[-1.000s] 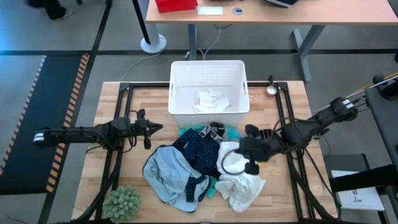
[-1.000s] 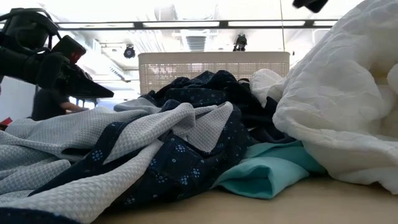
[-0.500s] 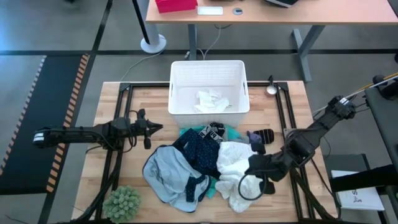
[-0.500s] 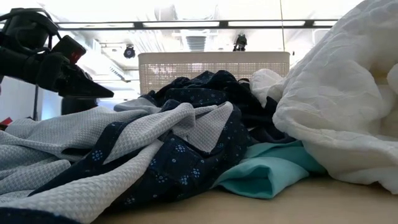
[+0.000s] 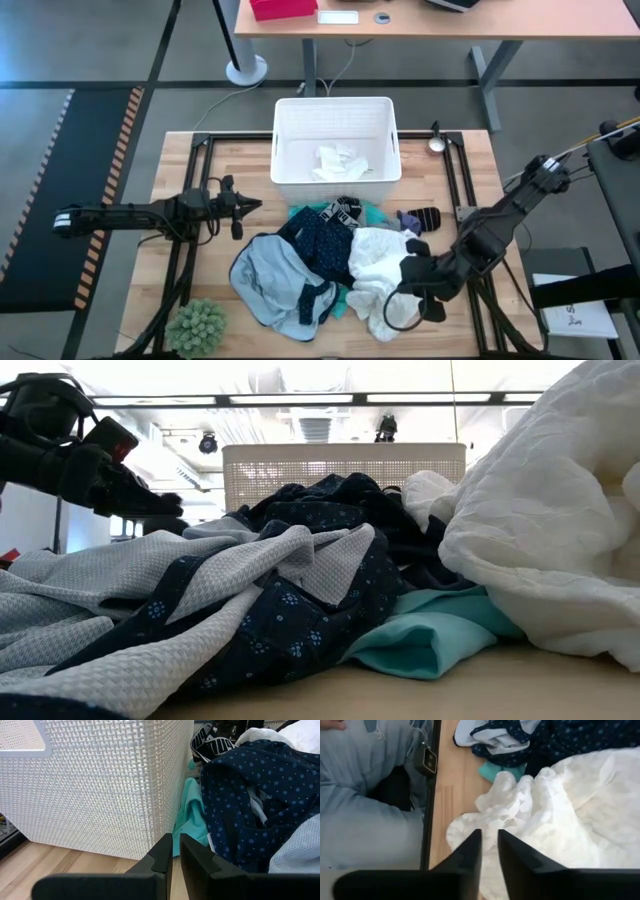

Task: Sort clothes
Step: Put the white dress into the white bin

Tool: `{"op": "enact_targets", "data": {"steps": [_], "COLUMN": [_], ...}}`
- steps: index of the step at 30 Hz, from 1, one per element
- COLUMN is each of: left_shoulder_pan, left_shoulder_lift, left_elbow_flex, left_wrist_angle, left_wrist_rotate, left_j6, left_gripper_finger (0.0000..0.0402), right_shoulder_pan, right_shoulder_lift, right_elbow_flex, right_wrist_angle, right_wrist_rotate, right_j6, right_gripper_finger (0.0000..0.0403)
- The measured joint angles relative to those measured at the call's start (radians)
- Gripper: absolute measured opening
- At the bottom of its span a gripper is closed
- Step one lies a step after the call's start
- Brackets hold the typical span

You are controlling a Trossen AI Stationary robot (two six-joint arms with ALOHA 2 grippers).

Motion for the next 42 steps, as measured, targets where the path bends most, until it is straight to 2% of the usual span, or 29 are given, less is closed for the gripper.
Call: {"op": "enact_targets", "data": {"steps": [10,17,24,36,42], "left_shoulder_pan": [0.000,0.000,0.000,0.000,0.000], "left_shoulder_lift": [0.000,0.000,0.000,0.000,0.000], "left_elbow_flex": [0.000,0.000,0.000,0.000,0.000], "left_wrist_angle": [0.000,0.000,0.000,0.000,0.000], "left_wrist_rotate": [0.000,0.000,0.000,0.000,0.000], "left_j6": [0.000,0.000,0.000,0.000,0.000], "left_gripper_finger": [0.0021,0.0021,0.0021,0.0021,0.0021], "right_shoulder_pan": [0.010,0.010,0.008,-0.010,-0.023], "right_shoulder_lift": [0.032,0.049,0.048,0.057,0.125], "right_elbow_flex": [0.000,0.000,0.000,0.001,0.001], "right_wrist_angle": [-0.005,-0.010,-0.016,-0.111,-0.115], "right_wrist_rotate": [-0.010,-0.018,-0.010,0.023,0.042], "right_j6": [0.053,0.049,0.045,0.025,-0.013], "right_gripper_finger": [0.0211,0.0280,0.0307,0.0309,0.0309]}}
